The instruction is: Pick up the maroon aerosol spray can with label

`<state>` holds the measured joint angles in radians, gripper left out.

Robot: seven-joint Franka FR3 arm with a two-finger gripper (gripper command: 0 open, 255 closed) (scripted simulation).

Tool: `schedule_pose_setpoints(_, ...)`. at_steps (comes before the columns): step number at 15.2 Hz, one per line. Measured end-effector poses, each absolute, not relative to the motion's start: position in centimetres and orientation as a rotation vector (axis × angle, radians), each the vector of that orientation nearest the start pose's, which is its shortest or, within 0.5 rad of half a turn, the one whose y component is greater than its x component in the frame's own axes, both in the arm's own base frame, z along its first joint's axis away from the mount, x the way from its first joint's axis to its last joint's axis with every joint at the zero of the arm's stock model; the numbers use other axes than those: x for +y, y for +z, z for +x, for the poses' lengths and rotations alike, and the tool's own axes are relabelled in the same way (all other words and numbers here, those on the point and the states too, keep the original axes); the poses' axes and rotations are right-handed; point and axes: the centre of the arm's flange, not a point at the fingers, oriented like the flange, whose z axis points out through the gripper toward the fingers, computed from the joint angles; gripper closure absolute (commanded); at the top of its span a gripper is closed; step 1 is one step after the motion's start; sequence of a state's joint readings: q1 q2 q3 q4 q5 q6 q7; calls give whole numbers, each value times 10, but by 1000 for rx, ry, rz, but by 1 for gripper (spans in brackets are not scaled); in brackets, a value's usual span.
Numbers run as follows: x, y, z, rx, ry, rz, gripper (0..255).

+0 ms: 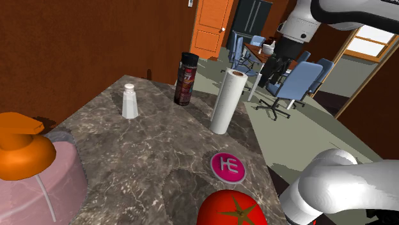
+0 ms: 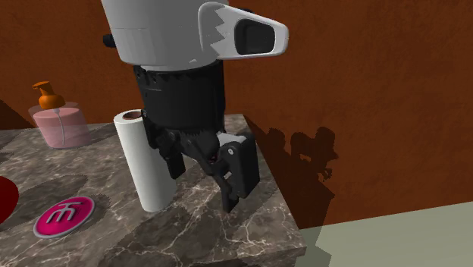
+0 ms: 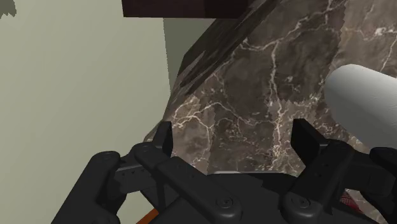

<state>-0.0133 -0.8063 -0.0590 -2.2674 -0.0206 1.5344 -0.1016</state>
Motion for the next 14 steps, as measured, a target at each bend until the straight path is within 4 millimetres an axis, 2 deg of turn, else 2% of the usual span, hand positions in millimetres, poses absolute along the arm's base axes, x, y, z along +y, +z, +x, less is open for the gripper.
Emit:
schedule_pose_setpoints(2, -27, 636, 300, -64, -114, -3123, 0)
schedule_pose_setpoints(3, -20, 640, 308, -55, -112, -3123, 0)
schedule_pose_setpoints(9, 34, 653, 356, 16, -91, -3124, 0)
schedule_pose_setpoints(14, 83, 671, 403, 76, -75, -3123, 0)
